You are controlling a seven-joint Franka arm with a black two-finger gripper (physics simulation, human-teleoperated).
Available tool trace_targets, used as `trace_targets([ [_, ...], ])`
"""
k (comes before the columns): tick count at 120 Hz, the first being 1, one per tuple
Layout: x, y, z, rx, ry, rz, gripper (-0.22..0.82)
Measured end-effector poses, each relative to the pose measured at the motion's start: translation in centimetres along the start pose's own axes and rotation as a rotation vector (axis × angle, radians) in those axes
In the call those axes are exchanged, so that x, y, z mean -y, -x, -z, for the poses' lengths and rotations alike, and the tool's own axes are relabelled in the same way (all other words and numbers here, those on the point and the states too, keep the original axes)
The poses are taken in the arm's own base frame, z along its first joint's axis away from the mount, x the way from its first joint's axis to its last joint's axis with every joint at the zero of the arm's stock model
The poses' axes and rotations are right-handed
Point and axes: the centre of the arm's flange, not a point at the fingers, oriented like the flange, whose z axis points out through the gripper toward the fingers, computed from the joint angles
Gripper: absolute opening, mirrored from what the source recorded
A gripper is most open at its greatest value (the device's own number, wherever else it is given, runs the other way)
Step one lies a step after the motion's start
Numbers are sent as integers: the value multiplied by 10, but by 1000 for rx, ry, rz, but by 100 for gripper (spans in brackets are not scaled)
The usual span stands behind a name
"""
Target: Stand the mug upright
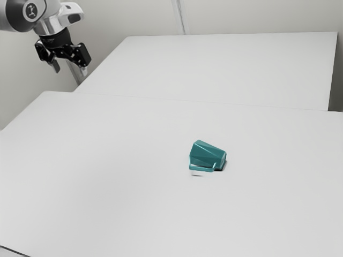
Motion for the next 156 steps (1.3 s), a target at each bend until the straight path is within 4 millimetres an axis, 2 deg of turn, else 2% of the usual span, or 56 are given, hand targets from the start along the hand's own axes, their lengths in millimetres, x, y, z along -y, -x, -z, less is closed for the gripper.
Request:
trace_targets([
  [24,-2,-1,-3,-9,19,-20,60],
  [44,-9,-7,-31,29,33,-40,60],
  [68,-38,-23,-83,116,245,-21,60],
  [79,-52,-37,-119,172,359,9,60],
  [98,-67,-55,-183,259,536,89,60],
  [115,-89,-55,-227,340,687,150,60],
  [133,-110,-51,-263,410,775,189,60],
  [156,-140,-57,-298,441,811,198,60],
])
